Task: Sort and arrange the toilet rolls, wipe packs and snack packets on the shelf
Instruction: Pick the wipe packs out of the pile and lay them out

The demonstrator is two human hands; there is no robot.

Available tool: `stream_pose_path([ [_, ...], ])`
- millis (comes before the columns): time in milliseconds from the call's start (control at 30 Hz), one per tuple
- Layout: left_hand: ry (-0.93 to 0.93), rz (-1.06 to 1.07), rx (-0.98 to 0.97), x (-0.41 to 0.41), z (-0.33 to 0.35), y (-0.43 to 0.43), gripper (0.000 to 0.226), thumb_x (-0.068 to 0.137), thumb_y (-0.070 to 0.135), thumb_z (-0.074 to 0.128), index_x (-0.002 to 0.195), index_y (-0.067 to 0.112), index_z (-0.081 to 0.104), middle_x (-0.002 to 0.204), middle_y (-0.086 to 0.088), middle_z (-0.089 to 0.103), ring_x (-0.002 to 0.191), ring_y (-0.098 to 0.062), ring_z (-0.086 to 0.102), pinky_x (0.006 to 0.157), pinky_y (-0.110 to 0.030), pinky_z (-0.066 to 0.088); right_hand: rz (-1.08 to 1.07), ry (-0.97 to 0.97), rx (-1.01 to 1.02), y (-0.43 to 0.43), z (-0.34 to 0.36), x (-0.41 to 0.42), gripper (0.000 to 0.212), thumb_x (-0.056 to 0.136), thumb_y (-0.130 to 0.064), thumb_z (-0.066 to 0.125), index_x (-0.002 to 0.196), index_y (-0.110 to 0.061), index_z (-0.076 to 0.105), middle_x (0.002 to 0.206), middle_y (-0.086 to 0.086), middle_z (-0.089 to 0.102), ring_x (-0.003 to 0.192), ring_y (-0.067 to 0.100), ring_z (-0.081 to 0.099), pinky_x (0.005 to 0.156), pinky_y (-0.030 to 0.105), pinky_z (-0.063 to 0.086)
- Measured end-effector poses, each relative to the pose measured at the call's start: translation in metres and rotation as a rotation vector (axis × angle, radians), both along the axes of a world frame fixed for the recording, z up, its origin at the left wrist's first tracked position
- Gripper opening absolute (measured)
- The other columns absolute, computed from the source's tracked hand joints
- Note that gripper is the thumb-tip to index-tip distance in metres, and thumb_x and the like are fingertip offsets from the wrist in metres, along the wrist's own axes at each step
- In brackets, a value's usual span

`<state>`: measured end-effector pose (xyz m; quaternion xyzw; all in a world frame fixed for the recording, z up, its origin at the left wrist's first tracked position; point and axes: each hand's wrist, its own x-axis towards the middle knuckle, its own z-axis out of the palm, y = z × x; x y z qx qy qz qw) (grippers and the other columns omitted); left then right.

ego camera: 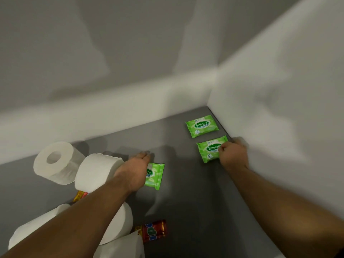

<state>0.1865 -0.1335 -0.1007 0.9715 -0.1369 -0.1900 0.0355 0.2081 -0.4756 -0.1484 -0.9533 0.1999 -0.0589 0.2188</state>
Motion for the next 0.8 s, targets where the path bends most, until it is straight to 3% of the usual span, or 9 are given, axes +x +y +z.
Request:
stream_pose_path([
  [67,0.056,-0.052,0.045,0.006,-0.008,0.002,0.084,0.093,0.01,0.059,0.165,0.013,0.016,0.172,-0.009,0.018,0.159,-0.026,0.017,0.127,-0.032,0.015,0.007,-0.111,0.032,0.01,-0.002,-0.01,0.016,0.084,-0.024,0.07,0.089,-0.012,0.079,0.098,0.016,0.066,0.093,0.038,0.062,0.08,0.04,0.052],
  [133,0.105,-0.081,0.068,0.01,-0.015,0.004,0.088,0.092,0.014,0.062,0.165,0.011,0.013,0.172,-0.011,0.018,0.16,-0.03,0.013,0.128,-0.036,0.013,0.041,-0.146,0.079,0.026,0.002,-0.023,0.013,0.082,-0.018,0.075,0.092,-0.01,0.079,0.103,0.015,0.065,0.091,0.036,0.062,0.081,0.039,0.052],
  [300,0.099,-0.113,0.055,0.015,-0.015,0.009,0.085,0.087,0.019,0.068,0.161,0.013,0.026,0.162,-0.014,0.034,0.149,-0.034,0.035,0.124,-0.038,0.025,0.145,-0.166,0.199,0.062,0.004,-0.046,0.012,0.083,-0.019,0.076,0.095,-0.015,0.076,0.103,0.003,0.063,0.089,0.02,0.06,0.081,0.025,0.044],
  [500,0.046,-0.081,0.006,0.021,-0.002,0.015,0.038,0.087,0.015,0.068,0.124,0.017,0.063,0.127,-0.005,0.053,0.113,-0.028,0.063,0.096,-0.04,0.054,0.186,-0.181,0.336,0.091,0.004,-0.058,0.012,0.083,-0.019,0.077,0.095,-0.02,0.074,0.096,-0.006,0.06,0.085,0.011,0.059,0.084,0.024,0.046],
  [667,0.007,-0.023,-0.145,0.028,0.009,0.017,0.025,0.085,0.012,0.067,0.11,0.015,0.07,0.111,-0.006,0.064,0.106,-0.027,0.065,0.086,-0.029,0.045,0.221,-0.218,0.46,0.105,0.01,-0.049,0.014,0.082,-0.023,0.078,0.093,-0.024,0.069,0.093,-0.008,0.064,0.085,0.004,0.061,0.078,0.03,0.053],
  [800,-0.02,0.025,-0.222,0.035,0.032,0.007,0.033,0.088,0.021,0.073,0.12,0.018,0.071,0.114,-0.004,0.071,0.105,-0.026,0.067,0.084,-0.032,0.049,0.343,-0.17,0.596,0.116,0.018,-0.037,0.026,0.077,-0.039,0.076,0.097,-0.029,0.063,0.098,-0.013,0.065,0.097,0.005,0.063,0.081,0.035,0.056],
])
